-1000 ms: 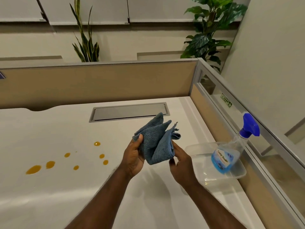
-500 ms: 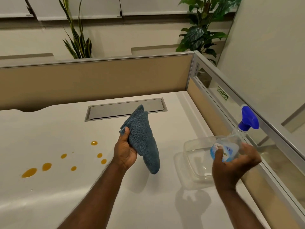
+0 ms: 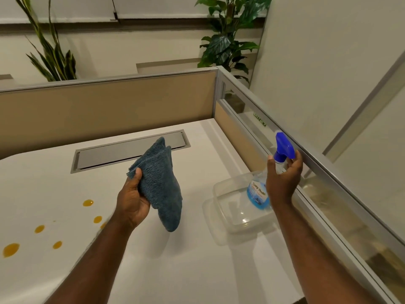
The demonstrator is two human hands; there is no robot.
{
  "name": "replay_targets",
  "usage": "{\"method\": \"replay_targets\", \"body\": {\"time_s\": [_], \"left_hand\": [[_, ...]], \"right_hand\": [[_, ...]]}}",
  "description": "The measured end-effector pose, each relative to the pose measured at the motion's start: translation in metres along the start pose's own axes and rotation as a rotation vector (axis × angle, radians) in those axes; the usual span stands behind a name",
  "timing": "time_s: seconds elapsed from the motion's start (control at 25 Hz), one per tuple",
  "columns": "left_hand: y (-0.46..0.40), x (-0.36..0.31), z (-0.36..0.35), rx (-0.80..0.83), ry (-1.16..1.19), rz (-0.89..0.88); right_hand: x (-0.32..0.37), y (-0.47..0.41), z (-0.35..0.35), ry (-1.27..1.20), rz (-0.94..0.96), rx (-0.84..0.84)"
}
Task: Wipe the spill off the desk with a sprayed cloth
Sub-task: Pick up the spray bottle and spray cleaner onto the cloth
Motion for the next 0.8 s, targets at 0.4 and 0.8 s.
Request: {"method": "replay_targets", "body": {"time_s": [0.4,0.8], "left_hand": [[0.002,0.013,-0.030,0.058,-0.044,0.011],[0.004,0.015,-0.044,0.071,-0.036,0.006]], "right_hand": [[-0.003,-0.013,-0.009,0.012,0.023,0.020],[0.016,-0.011,0.001,0.063,0.092,0.113]]}}
Point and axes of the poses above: each hand's wrist, its own y-axis away from the middle knuckle, its own z-axis out of the back of the hand, x = y × z, the point moved 3 cm from there along -y, towards the middle knuckle, and after that the axes turned 5 degrees about -z, right-handed, at the moved point
